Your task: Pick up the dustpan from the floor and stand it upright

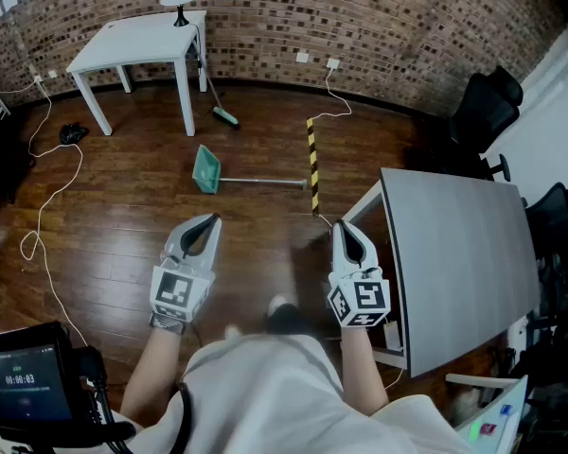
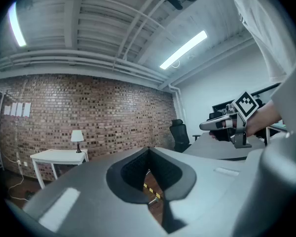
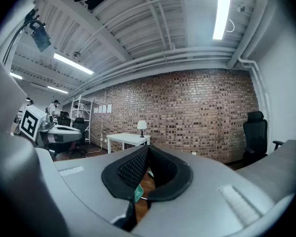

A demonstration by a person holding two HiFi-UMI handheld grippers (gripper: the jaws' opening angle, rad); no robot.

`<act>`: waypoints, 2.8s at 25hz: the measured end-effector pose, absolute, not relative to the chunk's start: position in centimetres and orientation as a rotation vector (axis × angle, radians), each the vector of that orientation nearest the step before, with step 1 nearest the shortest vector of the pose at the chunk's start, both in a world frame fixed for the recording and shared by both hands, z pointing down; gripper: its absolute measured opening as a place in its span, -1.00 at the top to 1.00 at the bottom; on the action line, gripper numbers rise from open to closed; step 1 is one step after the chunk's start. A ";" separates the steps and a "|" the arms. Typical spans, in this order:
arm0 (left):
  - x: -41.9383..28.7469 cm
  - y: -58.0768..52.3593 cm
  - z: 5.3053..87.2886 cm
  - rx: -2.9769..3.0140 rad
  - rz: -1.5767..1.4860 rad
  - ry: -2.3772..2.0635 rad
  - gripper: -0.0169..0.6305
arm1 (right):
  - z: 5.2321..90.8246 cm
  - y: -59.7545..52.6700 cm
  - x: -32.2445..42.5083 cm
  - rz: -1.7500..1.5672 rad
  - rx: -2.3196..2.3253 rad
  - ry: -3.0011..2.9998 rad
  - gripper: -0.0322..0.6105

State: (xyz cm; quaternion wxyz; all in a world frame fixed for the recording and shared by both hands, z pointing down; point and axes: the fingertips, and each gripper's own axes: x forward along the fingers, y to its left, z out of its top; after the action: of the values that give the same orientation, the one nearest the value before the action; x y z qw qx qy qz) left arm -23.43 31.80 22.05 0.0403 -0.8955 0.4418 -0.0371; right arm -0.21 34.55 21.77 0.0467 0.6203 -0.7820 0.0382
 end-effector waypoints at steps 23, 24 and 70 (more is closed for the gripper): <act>-12.4 1.1 23.1 -2.647 -0.212 1.413 0.94 | 24.2 1.5 11.1 0.100 1.785 -2.475 0.86; -11.9 -0.2 22.9 -2.641 -0.218 1.415 0.94 | 24.0 -0.1 11.7 0.092 1.782 -2.478 0.86; -9.4 -22.3 31.1 -2.806 -0.303 1.270 0.94 | 31.0 -15.2 13.7 0.161 1.933 -2.274 0.71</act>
State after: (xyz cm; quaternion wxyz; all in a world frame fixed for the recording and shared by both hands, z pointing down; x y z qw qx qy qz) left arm -9.38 -22.30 31.10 0.0234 -0.9063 0.4103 -0.0980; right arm 13.72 -15.24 30.97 0.0763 0.6448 -0.7586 0.0537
